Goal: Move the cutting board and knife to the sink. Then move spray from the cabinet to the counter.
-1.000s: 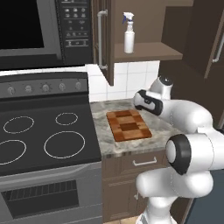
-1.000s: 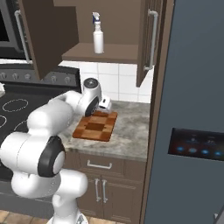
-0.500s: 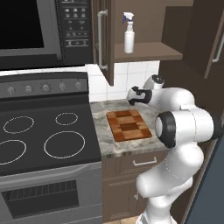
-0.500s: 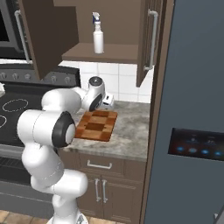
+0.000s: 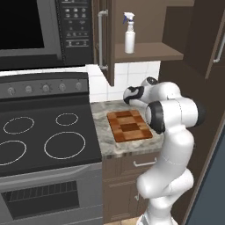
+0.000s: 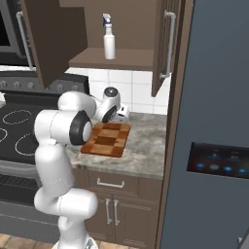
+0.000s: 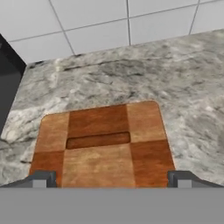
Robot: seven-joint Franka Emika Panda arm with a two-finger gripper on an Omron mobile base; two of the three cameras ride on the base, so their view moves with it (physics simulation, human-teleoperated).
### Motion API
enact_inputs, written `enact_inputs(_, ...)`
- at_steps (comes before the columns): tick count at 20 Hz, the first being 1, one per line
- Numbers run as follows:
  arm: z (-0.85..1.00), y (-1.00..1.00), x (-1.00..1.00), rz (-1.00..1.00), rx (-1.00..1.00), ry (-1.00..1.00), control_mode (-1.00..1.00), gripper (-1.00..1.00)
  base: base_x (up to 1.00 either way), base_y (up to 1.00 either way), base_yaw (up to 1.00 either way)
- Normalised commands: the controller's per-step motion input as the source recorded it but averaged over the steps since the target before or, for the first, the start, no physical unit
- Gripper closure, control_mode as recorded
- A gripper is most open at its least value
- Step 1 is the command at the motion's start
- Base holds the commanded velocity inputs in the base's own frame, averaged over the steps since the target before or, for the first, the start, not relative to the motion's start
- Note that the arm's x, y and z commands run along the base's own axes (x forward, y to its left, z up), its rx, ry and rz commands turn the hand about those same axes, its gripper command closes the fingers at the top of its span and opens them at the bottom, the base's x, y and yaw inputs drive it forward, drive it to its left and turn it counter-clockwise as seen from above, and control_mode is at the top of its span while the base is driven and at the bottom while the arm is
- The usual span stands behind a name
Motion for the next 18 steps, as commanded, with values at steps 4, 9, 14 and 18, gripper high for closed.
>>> enact_inputs(4, -0.28, 0.00, 0.50, 0.00, 0.00, 0.01, -1.00, -1.00, 0.00, 0.00, 0.00)
enact_inputs(9, -0.16, 0.00, 0.55, 0.00, 0.00, 0.02, -1.00, -1.00, 0.00, 0.00, 0.00)
enact_inputs(14, -0.22, 0.00, 0.47, 0.00, 0.00, 0.03, -1.00, -1.00, 0.00, 0.00, 0.00)
enact_inputs(18, -0.24, 0.00, 0.42, 0.00, 0.00, 0.04, -1.00, -1.00, 0.00, 0.00, 0.00)
